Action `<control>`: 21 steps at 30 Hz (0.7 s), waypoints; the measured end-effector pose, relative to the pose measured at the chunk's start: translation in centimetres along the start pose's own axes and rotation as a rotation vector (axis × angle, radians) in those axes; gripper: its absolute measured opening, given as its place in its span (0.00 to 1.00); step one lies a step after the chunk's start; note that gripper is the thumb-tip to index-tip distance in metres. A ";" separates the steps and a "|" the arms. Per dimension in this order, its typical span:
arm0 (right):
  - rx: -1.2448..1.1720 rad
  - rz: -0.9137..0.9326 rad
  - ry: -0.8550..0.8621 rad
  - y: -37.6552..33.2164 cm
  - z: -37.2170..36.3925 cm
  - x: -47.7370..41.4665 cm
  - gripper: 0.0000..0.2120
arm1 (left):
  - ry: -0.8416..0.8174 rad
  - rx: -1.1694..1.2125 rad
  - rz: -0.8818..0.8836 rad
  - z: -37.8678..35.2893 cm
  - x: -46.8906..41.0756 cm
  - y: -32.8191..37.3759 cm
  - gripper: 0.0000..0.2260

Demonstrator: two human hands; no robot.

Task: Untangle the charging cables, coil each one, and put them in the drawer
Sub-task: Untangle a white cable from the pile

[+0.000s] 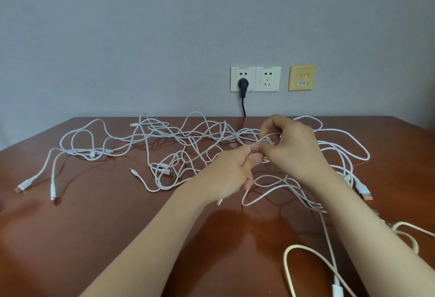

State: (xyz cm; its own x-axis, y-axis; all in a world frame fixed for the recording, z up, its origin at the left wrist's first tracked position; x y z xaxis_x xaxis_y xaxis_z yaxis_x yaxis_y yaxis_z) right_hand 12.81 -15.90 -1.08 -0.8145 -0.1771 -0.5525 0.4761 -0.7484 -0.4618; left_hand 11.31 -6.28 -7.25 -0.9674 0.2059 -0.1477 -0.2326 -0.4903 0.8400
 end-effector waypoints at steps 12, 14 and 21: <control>-0.136 -0.015 0.069 1.1 0.2 -0.4 0.07 | 0.289 0.371 -0.018 3.3 -0.3 -0.5 0.13; -0.173 -0.035 0.067 1.4 -0.3 -0.5 0.07 | 0.350 0.415 -0.025 4.0 -0.3 -0.6 0.13; -0.361 -0.166 0.218 1.6 -0.2 0.3 0.10 | 0.416 0.454 -0.041 4.7 -0.3 -0.9 0.13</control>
State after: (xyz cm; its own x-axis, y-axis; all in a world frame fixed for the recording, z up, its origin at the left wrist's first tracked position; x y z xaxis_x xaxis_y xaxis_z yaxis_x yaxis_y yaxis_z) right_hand 13.42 -17.07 -2.09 -0.8191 0.0935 -0.5660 0.4620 -0.4773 -0.7475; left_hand 12.25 -1.89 -5.54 -0.9381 -0.1751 -0.2988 -0.2927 -0.0605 0.9543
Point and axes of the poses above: each hand's wrist, its own x-axis away from the middle knuckle, its own z-axis out of the back of the hand, y = z × x, the point moved 10 cm from there along -x, towards the middle knuckle, and after that the axes turned 8 degrees about x, right-handed, at the moved point
